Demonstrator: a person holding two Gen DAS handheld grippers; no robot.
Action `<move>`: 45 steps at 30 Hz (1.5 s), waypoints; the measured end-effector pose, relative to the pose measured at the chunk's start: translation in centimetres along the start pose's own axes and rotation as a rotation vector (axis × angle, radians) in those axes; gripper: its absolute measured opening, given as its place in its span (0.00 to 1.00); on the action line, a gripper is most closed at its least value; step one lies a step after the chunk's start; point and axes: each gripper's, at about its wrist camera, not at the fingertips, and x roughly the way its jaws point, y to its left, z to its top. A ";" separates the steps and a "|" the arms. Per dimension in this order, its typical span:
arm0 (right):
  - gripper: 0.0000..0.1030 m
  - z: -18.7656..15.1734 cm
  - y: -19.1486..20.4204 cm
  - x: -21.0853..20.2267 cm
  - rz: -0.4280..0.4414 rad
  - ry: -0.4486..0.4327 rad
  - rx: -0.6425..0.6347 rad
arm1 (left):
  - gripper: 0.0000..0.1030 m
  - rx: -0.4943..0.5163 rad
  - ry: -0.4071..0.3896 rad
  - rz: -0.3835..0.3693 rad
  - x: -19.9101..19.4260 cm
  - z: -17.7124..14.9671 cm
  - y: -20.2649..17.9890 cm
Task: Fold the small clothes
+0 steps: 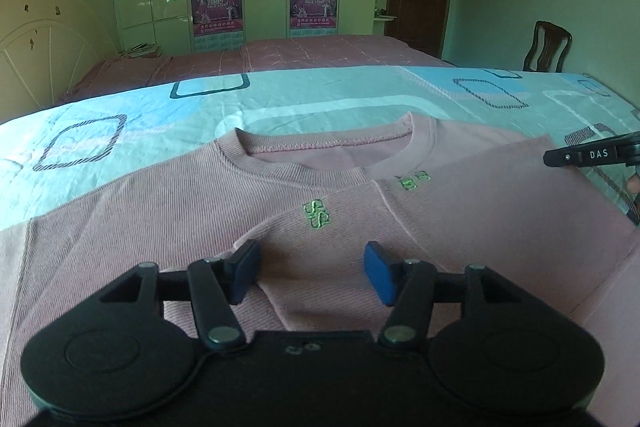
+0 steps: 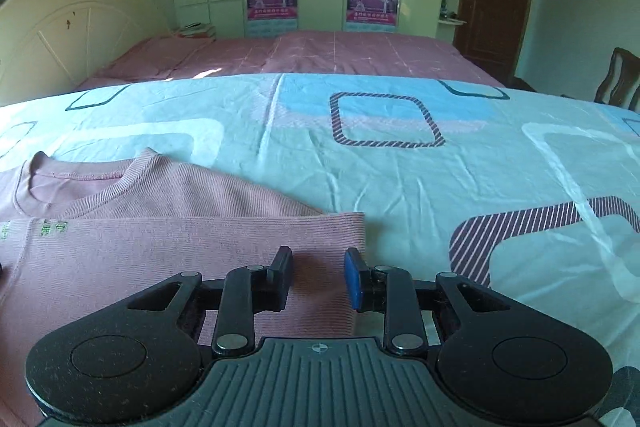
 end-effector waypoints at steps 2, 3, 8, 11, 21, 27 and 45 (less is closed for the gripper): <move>0.26 0.1 0.4 -0.7 -0.009 0.004 -0.010 | 0.56 -0.014 0.009 0.014 -0.3 0.5 -0.5; 0.26 0.1 0.8 -1.3 0.002 -0.006 -0.012 | 0.64 -0.018 0.006 0.019 -0.7 0.7 -1.0; 0.54 -2.4 4.6 -4.6 0.087 -0.039 -0.088 | 0.77 -0.016 -0.014 -0.012 -2.5 0.5 -4.1; 0.54 -4.6 6.3 -5.4 0.121 -0.003 -0.127 | 0.75 -0.003 0.016 0.005 -2.7 -0.5 -5.4; 0.54 -7.9 3.6 -8.4 0.057 0.000 -0.062 | 0.77 0.012 0.027 0.008 -4.3 -2.8 -5.2; 0.54 -8.7 2.1 -9.2 0.031 0.022 -0.001 | 0.77 0.021 0.032 0.032 -5.1 -3.5 -4.9; 0.54 -9.2 4.5 -13.8 0.007 -0.033 0.067 | 0.77 -0.066 0.057 0.026 -7.6 -4.4 -1.8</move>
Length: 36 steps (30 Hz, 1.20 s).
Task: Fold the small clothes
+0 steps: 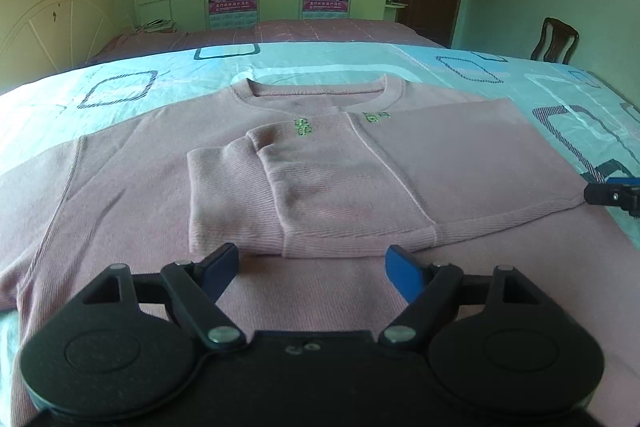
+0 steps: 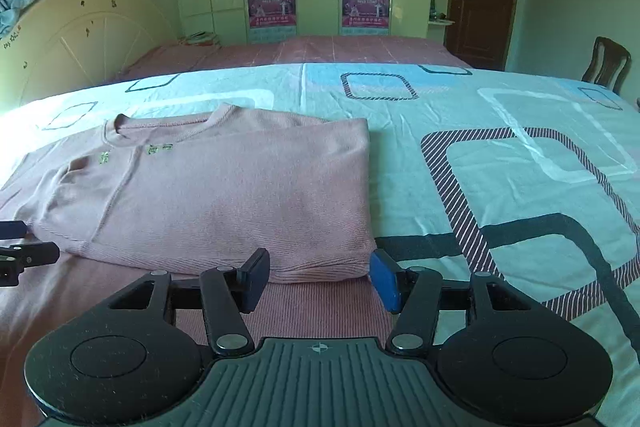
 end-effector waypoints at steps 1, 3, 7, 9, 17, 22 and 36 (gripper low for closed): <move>0.54 -0.1 0.5 -0.3 0.008 0.004 0.000 | 0.77 -0.013 -0.003 0.005 -0.5 0.0 0.5; 0.54 -0.4 1.5 -0.8 0.018 0.006 -0.011 | 0.77 -0.023 -0.020 0.023 -1.4 -0.1 1.5; 0.54 -0.7 3.9 -0.9 0.058 0.032 -0.033 | 0.78 -0.061 -0.046 0.075 -3.5 -0.3 4.7; 0.54 -0.5 5.3 -0.5 0.071 0.038 -0.048 | 0.78 -0.094 -0.064 0.107 -5.0 -0.9 7.1; 0.54 1.0 9.1 1.9 0.122 0.046 -0.041 | 0.76 -0.387 -0.115 0.295 -12.5 -6.9 22.2; 0.54 1.7 11.2 3.0 0.125 0.042 -0.012 | 0.75 -0.619 -0.133 0.356 -14.8 -9.8 30.3; 0.54 3.9 12.4 3.2 0.091 0.044 0.039 | 0.47 -1.218 -0.544 0.183 -16.2 -15.9 41.5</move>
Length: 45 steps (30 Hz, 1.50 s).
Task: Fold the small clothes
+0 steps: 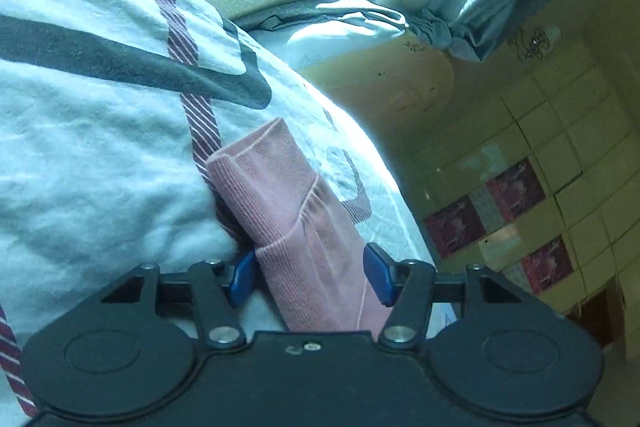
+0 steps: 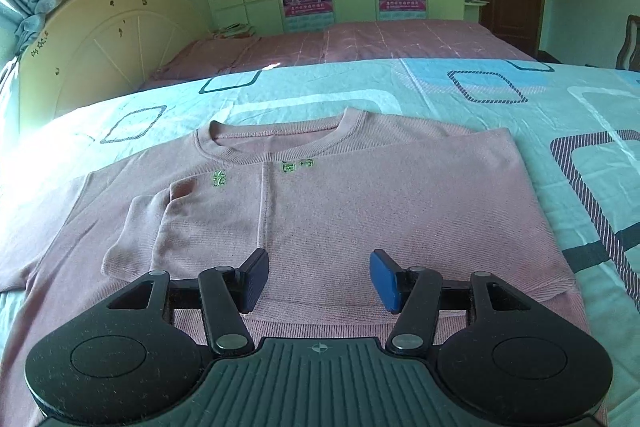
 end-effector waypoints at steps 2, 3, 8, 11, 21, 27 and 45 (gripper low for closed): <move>0.54 0.2 -0.2 -0.1 -0.004 -0.004 0.001 | 0.36 -0.054 -0.019 0.002 0.1 0.5 0.9; 0.54 0.3 -0.3 -0.2 -0.004 -0.005 0.004 | 0.29 -0.059 -0.017 0.015 0.4 0.7 1.0; 0.54 0.5 -0.9 -0.1 -0.002 -0.004 0.008 | 0.13 0.032 0.027 0.101 2.1 1.4 -0.7; 0.54 0.6 -1.4 -0.1 0.010 -0.011 0.017 | 0.12 0.148 0.011 0.055 1.3 0.7 -3.8; 0.54 0.6 -3.9 -0.2 0.058 -0.028 0.079 | 0.09 0.671 0.254 -0.149 0.6 -13.4 -19.1; 0.54 0.3 -5.5 -1.3 0.047 -0.051 0.106 | 0.07 0.856 0.405 -0.244 1.0 -25.5 -25.3; 0.54 -0.6 -6.8 -1.9 0.235 0.034 0.217 | 0.44 1.068 0.632 -0.361 0.8 -39.6 -26.6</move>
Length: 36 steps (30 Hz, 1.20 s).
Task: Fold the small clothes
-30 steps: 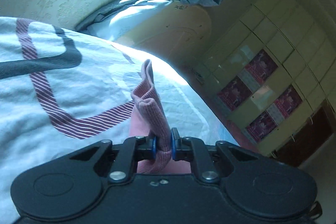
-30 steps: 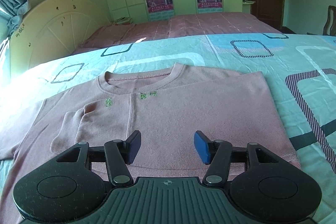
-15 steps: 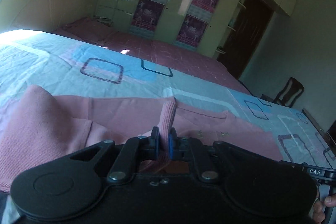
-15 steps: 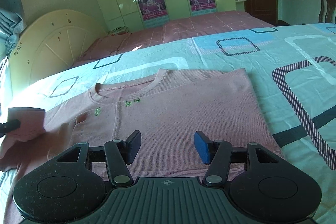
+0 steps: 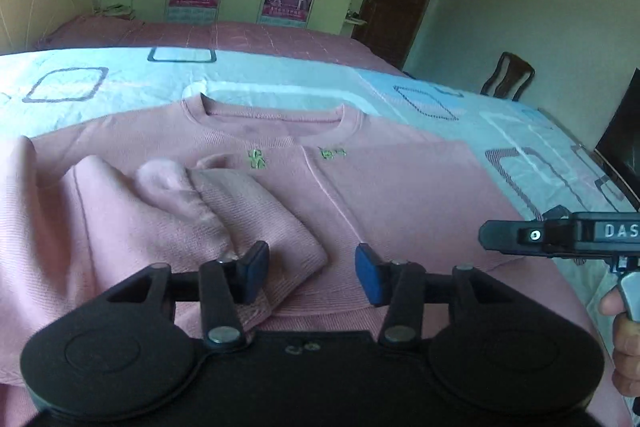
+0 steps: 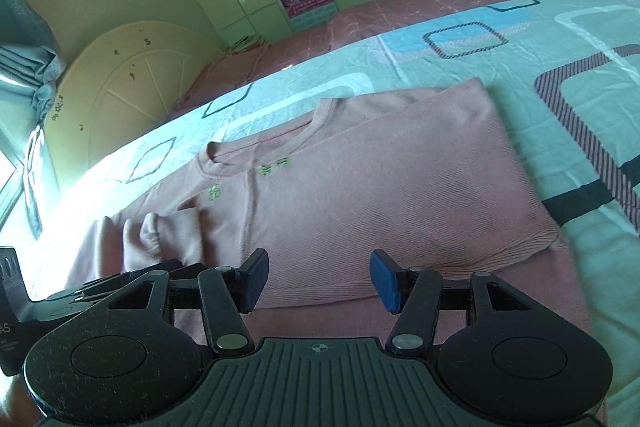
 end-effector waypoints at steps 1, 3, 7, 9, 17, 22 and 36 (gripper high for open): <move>0.54 0.0 0.5 0.5 0.036 0.011 0.006 | 0.44 -0.007 -0.024 0.019 -1.3 -0.1 0.3; 0.54 0.0 1.1 1.3 0.110 0.038 0.031 | 0.44 -0.018 -0.059 0.082 -3.5 -0.7 1.2; 0.54 -0.3 2.8 4.0 0.211 0.094 0.087 | 0.44 -0.066 -0.078 0.234 -8.2 -2.2 4.6; 0.54 -0.5 3.5 5.2 0.233 0.116 0.107 | 0.44 -0.089 -0.059 0.302 -10.0 -3.5 6.4; 0.33 -0.3 6.1 10.1 0.256 0.189 0.120 | 0.42 -0.237 -0.010 0.358 -11.7 -5.4 12.8; 0.05 0.9 8.2 10.8 0.246 0.161 0.056 | 0.41 -0.216 -0.027 0.355 -9.9 -4.0 14.7; 0.05 4.4 5.0 -0.4 0.023 -0.223 -0.143 | 0.23 -0.087 0.009 0.345 -8.4 -2.9 14.1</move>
